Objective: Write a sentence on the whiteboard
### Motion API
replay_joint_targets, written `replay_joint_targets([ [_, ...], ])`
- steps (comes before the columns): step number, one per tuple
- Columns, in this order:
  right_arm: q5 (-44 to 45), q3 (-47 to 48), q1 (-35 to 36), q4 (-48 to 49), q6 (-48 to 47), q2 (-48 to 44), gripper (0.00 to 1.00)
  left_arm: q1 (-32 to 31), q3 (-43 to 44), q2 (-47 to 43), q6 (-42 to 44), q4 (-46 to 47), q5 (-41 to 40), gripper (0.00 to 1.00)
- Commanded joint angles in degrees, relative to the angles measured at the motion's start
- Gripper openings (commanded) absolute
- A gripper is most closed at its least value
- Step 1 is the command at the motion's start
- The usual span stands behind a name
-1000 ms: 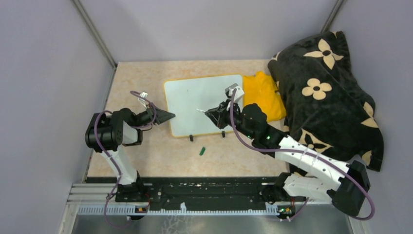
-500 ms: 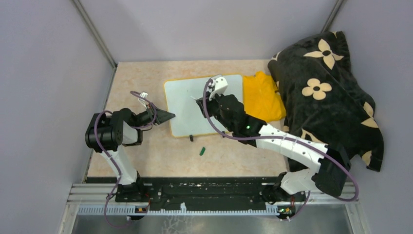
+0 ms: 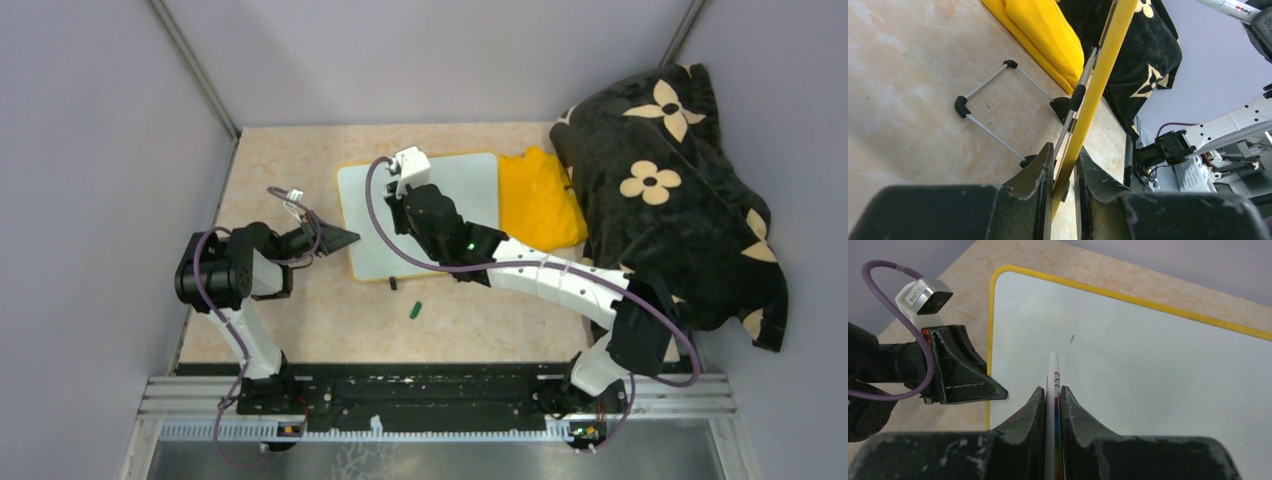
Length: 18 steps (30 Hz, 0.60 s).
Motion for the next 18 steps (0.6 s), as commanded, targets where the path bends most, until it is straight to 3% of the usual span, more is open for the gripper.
replay_joint_targets([
  [1, 3.01, 4.43, 0.92, -0.93, -1.19, 1.22, 0.0, 0.27, -0.97, -0.66, 0.1, 13.48, -1.65, 0.0],
  [18, 5.33, 7.88, 0.94, 0.08, -0.93, 6.04, 0.0, 0.31, -1.07, -1.15, 0.76, 13.65, -1.83, 0.0],
])
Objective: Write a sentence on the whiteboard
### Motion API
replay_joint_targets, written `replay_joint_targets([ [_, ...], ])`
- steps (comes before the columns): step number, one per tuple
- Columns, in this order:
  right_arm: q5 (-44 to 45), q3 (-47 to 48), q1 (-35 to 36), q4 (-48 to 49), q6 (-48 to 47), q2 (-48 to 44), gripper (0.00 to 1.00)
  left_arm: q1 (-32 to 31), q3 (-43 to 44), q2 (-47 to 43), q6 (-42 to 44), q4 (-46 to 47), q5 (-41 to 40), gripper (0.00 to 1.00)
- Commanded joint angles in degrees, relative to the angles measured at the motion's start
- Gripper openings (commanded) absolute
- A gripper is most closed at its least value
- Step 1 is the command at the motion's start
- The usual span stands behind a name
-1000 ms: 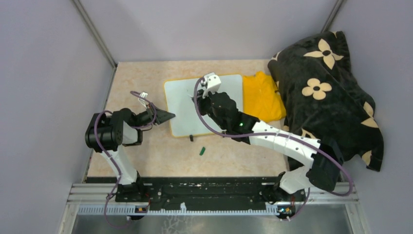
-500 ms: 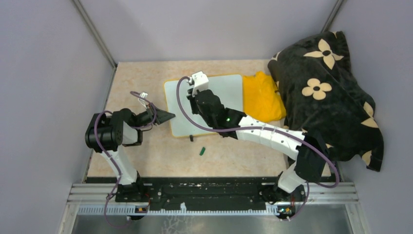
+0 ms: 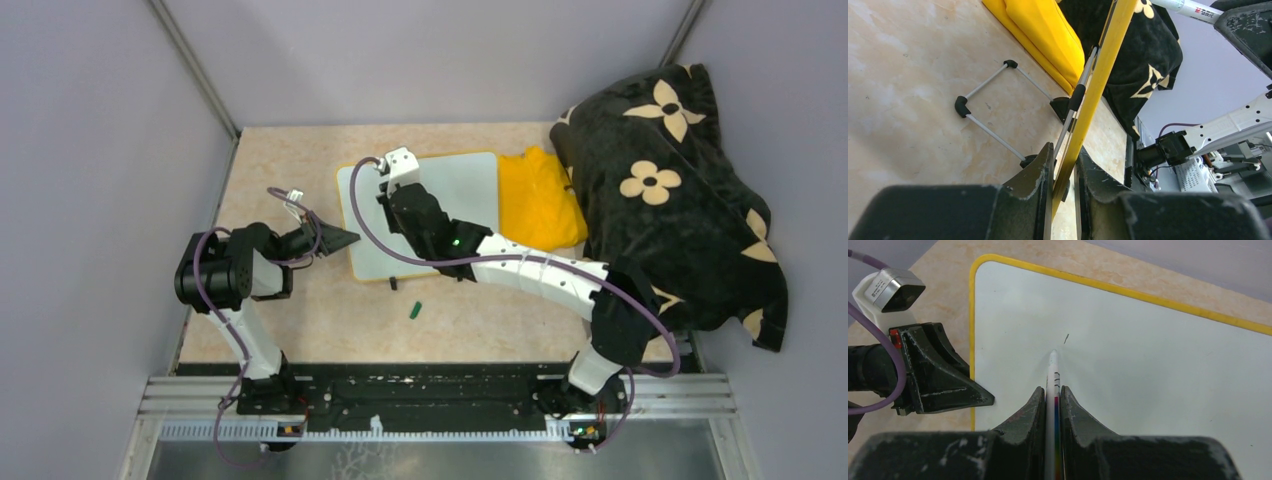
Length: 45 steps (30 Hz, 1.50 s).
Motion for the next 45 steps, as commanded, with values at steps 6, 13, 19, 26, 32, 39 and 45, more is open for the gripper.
replay_joint_targets([
  [6, 3.01, 4.2, 0.76, 3.65, -0.4, 0.86, 0.0, 0.36, -0.7, -0.89, 0.54, 13.65, -1.64, 0.0],
  [13, 3.34, 5.12, 0.77, 4.18, -0.86, 1.87, 0.0, 0.32, -0.68, -0.94, 0.54, 13.61, -1.59, 0.0],
  [19, 3.67, 6.04, 0.76, 4.22, -1.12, 2.81, 0.0, 0.29, -0.68, -0.96, 0.45, 13.57, -1.61, 0.0],
  [26, 4.01, 7.02, 0.76, 3.84, -1.26, 3.96, 0.0, 0.33, -0.68, -1.0, 0.28, 13.82, -1.7, 0.0],
  [32, 3.94, 7.74, 0.76, 3.48, -1.3, 4.8, 0.0, 0.3, -0.66, -1.03, 0.1, 14.01, -1.77, 0.0],
  [39, 2.43, 8.5, 0.76, 2.63, -0.89, 5.61, 0.0, 0.34, -0.59, -1.06, 0.01, 14.01, -1.91, 0.0],
  [45, 0.45, 8.92, 0.76, 1.39, -0.59, 6.31, 0.0, 0.35, -0.59, -1.08, 0.01, 13.98, -1.83, 0.0],
])
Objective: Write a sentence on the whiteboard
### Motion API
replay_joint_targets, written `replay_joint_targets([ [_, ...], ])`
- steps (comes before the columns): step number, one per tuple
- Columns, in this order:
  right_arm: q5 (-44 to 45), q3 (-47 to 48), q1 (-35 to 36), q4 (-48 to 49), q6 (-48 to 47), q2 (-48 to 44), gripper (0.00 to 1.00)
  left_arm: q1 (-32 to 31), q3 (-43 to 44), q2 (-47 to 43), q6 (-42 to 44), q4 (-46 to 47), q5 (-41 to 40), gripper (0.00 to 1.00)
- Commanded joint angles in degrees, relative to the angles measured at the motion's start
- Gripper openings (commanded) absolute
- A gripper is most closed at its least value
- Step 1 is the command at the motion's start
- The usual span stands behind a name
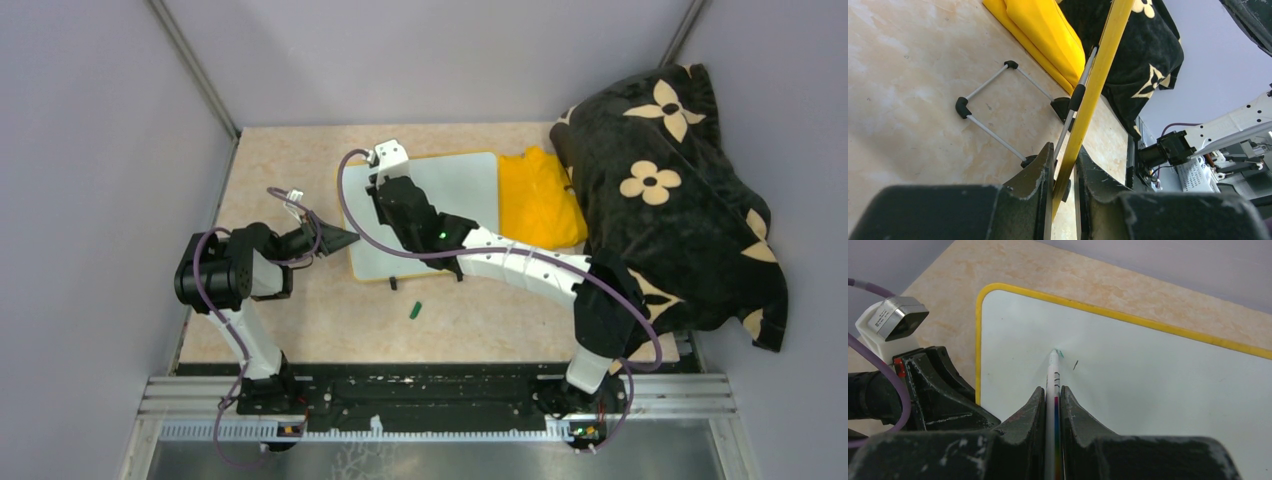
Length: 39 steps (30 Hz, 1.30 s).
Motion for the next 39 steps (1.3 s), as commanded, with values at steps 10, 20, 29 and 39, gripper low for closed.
replay_joint_targets([
  [10, -3.21, 2.3, 0.85, -3.43, 0.76, 0.99, 0.0, 0.32, -0.57, -1.03, -0.36, 14.01, -1.88, 0.0],
  [20, 1.74, -1.36, 0.77, -4.36, 1.13, -1.53, 0.0, 0.36, -0.57, -1.06, -0.27, 13.79, -1.84, 0.0],
  [29, 3.13, -2.54, 0.77, -4.95, 1.13, -2.51, 0.0, 0.38, -0.66, -1.16, -0.18, 13.75, -1.89, 0.0],
  [39, -3.5, -1.78, 0.76, -5.61, 1.77, -1.64, 0.0, 0.36, -0.66, -1.2, -0.4, 13.95, -1.95, 0.0],
])
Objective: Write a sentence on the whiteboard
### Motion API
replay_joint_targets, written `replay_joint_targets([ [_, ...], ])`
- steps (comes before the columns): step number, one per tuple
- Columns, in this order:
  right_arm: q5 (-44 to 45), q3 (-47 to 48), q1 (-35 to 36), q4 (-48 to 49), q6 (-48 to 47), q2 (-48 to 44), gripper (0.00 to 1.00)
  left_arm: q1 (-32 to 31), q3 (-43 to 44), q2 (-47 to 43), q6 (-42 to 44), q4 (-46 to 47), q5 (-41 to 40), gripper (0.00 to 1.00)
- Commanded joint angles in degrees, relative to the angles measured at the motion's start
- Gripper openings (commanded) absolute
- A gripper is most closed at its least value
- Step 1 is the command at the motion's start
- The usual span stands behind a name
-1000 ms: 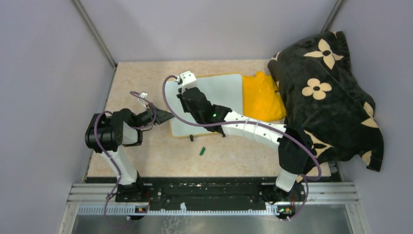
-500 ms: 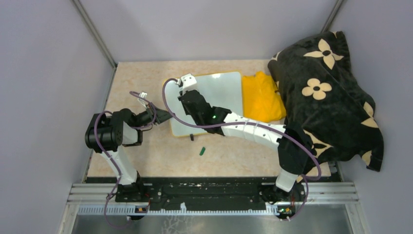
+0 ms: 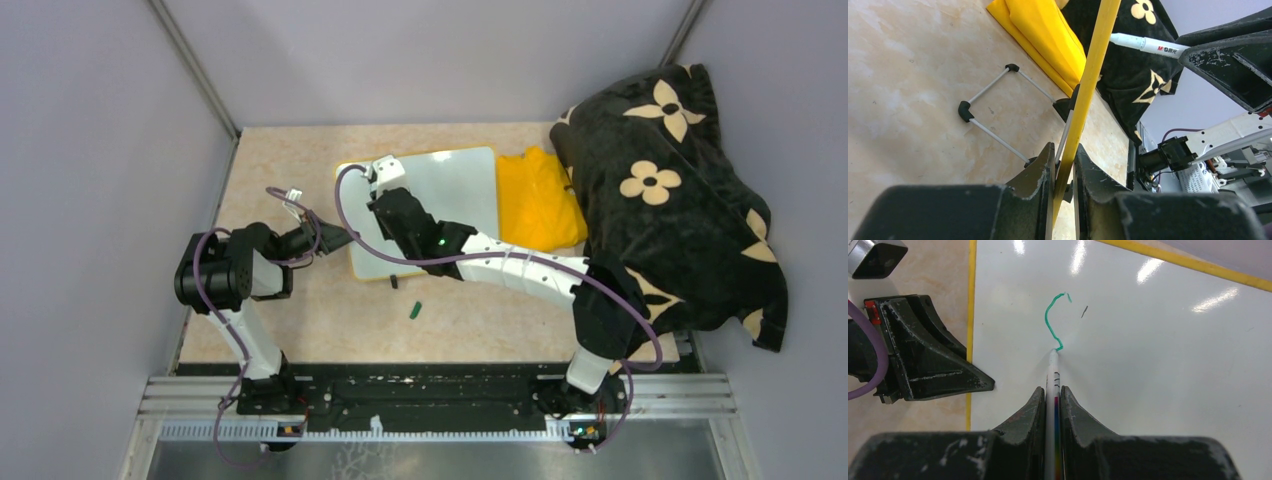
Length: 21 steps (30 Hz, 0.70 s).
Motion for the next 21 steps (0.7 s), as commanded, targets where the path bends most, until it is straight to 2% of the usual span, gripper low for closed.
replay_joint_targets([
  [1, -3.32, 0.91, 0.15, -0.67, 1.09, -1.27, 0.0, 0.38, -0.62, -1.01, -0.42, 14.01, -0.61, 0.0],
  [15, -8.24, 4.29, 0.28, 0.47, 2.58, 1.2, 0.0, 0.26, -0.57, -0.93, -0.43, 13.98, -0.59, 0.0],
  [21, -9.08, 2.56, 0.42, 1.16, 2.56, -1.43, 0.0, 0.26, -0.49, -0.94, -0.43, 13.98, -0.57, 0.0],
])
